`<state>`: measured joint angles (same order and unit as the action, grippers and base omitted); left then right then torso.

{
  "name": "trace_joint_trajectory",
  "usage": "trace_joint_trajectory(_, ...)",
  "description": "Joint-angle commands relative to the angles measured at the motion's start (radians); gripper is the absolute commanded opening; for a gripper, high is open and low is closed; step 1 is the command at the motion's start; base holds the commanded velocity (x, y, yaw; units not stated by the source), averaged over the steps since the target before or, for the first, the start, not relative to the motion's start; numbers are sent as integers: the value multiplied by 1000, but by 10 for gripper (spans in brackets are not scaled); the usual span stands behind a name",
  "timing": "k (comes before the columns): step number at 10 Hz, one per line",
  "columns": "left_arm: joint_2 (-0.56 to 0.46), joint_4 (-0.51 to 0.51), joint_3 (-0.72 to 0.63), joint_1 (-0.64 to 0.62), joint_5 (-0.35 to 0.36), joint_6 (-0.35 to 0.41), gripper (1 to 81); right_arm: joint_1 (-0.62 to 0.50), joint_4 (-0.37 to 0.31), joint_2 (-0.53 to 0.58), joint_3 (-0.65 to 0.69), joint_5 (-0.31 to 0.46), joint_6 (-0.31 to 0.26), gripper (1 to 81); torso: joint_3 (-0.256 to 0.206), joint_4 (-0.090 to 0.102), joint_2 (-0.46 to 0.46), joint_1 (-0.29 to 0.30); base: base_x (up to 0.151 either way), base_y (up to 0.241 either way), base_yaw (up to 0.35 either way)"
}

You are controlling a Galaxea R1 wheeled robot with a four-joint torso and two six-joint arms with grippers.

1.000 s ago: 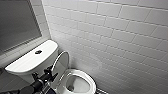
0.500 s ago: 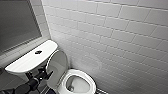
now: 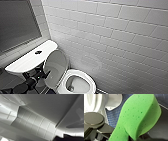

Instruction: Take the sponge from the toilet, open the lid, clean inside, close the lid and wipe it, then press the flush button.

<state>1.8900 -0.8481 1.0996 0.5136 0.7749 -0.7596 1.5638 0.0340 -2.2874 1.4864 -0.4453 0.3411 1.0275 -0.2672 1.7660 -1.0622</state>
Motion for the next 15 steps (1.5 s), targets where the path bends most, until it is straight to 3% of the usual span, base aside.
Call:
trace_joint_trajectory(1,-40,149,-27,9,-77,187,811,-11,33,41,-28,50,-4,10,0,0,0,0,0,0,0)
trace_joint_trajectory(4,-104,204,-30,47,-72,99,811,-12,37,38,-29,51,-4,10,0,0,0,0,0,0,0)
trace_joint_trajectory(6,-138,193,8,47,-117,-119,811,-12,37,29,-23,51,-4,10,0,-1,0,0,0,0,0)
trace_joint_trajectory(7,-144,207,58,49,-196,-281,811,-9,37,27,-23,51,-4,10,0,-1,0,0,0,0,0)
trace_joint_trajectory(8,-140,240,68,47,-204,-334,811,-9,37,30,-25,51,-4,10,0,-1,0,0,0,0,0)
trace_joint_trajectory(15,-158,302,120,99,-209,-339,811,-9,41,26,-19,51,-4,10,0,-1,0,0,0,0,0)
